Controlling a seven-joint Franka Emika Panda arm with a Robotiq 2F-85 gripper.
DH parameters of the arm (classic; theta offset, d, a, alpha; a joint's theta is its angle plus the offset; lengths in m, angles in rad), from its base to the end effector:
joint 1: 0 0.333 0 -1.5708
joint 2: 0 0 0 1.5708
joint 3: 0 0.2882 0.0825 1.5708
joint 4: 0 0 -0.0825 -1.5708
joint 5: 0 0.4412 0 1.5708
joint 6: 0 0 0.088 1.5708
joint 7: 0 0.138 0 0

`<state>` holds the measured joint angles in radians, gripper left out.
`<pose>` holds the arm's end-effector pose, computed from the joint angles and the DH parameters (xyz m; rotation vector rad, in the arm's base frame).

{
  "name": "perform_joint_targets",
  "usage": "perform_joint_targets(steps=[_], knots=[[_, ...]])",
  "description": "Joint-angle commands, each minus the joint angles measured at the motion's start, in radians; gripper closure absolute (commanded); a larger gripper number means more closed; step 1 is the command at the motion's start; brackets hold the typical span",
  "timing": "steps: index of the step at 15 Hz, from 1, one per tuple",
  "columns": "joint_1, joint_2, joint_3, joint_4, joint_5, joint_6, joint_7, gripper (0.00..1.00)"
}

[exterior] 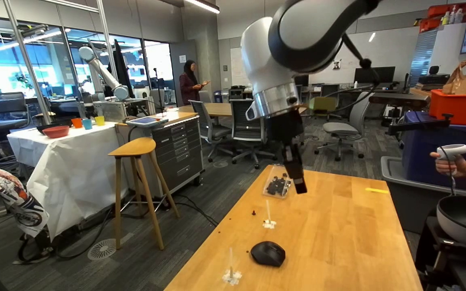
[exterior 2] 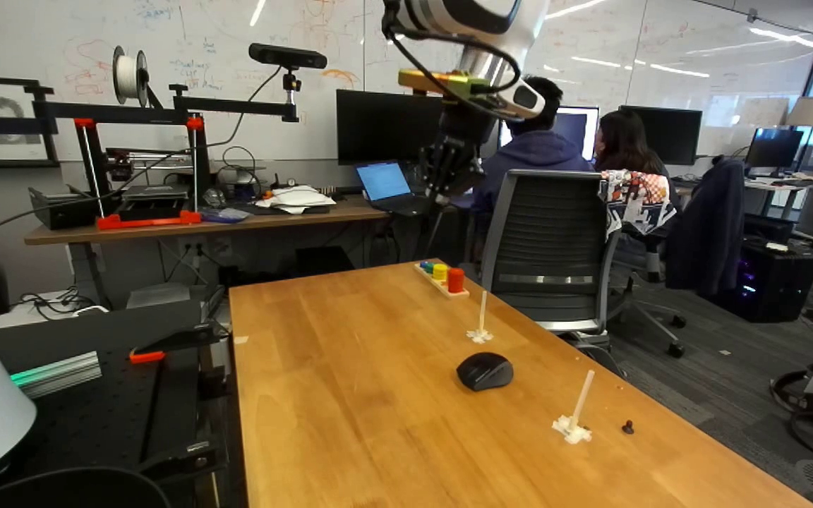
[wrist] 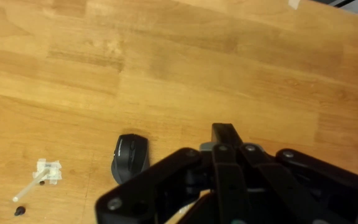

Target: Left click on the mouse

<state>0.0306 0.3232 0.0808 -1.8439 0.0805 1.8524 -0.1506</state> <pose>0.6176 0.0776 0.2433 -2.9804 -0.3401 0.4719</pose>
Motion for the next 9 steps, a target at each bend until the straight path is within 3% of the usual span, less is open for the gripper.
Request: perform_joint_targets(steps=[1,4,9], knots=[[-0.042,-0.172,-0.01,-0.067,0.079,-0.162,-0.069,0.94],[-0.057,-0.257,-0.048,-0.078,0.037,-0.2,-0.068,0.95],[-0.081,-0.347,-0.115,-0.118,-0.101,0.008,-0.023,0.95]])
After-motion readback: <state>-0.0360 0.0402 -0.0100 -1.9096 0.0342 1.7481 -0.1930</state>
